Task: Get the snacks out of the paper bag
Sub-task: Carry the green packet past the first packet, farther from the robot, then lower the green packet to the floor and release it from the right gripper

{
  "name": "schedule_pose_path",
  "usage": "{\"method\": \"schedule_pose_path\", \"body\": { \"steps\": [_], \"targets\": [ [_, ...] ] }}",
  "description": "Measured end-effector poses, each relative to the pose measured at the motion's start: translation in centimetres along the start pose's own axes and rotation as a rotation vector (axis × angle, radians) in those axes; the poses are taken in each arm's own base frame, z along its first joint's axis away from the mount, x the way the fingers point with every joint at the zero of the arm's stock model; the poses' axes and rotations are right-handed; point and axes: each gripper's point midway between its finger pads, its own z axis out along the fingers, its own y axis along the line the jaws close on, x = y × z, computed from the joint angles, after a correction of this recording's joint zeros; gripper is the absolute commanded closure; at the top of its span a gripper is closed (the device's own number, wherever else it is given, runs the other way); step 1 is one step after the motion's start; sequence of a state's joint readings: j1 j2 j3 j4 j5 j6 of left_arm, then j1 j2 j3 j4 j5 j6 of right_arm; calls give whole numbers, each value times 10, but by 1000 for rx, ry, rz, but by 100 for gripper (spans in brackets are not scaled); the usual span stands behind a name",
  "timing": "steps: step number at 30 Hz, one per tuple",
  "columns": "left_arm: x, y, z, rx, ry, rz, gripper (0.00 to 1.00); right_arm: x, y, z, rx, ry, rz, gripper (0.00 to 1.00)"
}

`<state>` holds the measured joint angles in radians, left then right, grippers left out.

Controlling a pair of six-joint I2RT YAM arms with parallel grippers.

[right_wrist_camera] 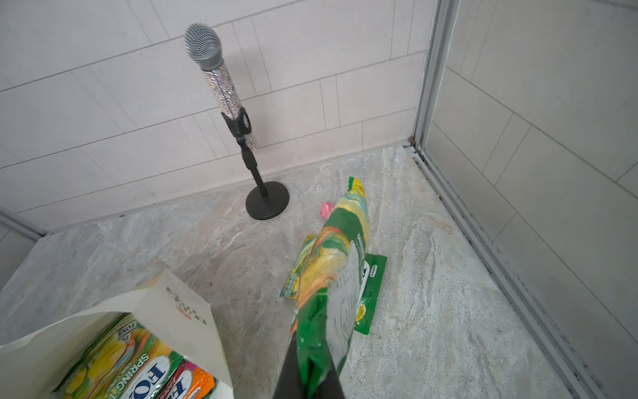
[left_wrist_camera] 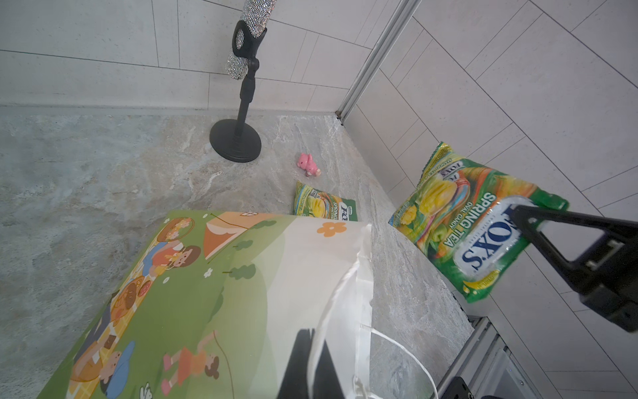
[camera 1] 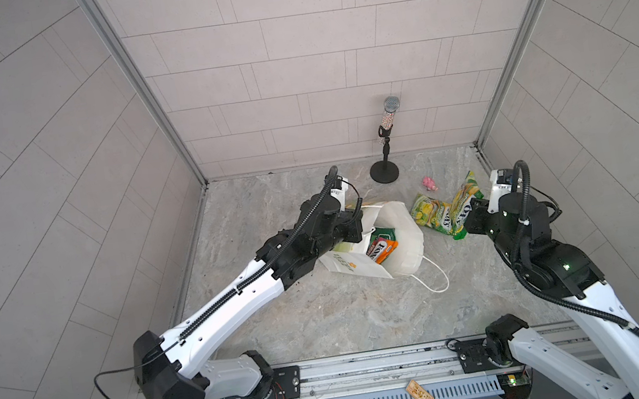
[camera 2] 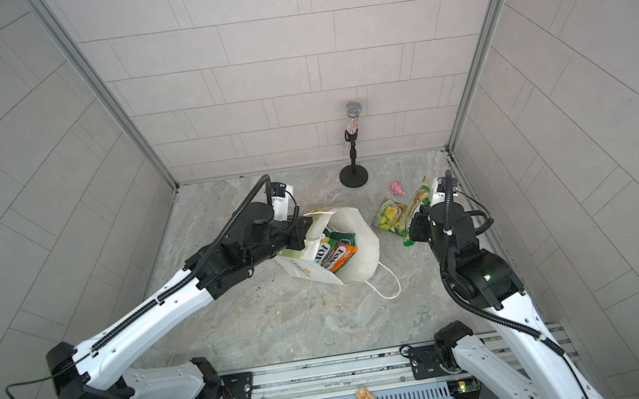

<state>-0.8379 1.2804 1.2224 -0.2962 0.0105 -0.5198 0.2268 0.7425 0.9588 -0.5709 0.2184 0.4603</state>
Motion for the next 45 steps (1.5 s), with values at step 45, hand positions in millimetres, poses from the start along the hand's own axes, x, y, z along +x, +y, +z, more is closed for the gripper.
{"method": "schedule_pose_path", "body": {
  "steps": [45],
  "targets": [
    [0,-10,-4,55,3,-3,100,68,-190,228,157,204,622,100]
  ]
}}
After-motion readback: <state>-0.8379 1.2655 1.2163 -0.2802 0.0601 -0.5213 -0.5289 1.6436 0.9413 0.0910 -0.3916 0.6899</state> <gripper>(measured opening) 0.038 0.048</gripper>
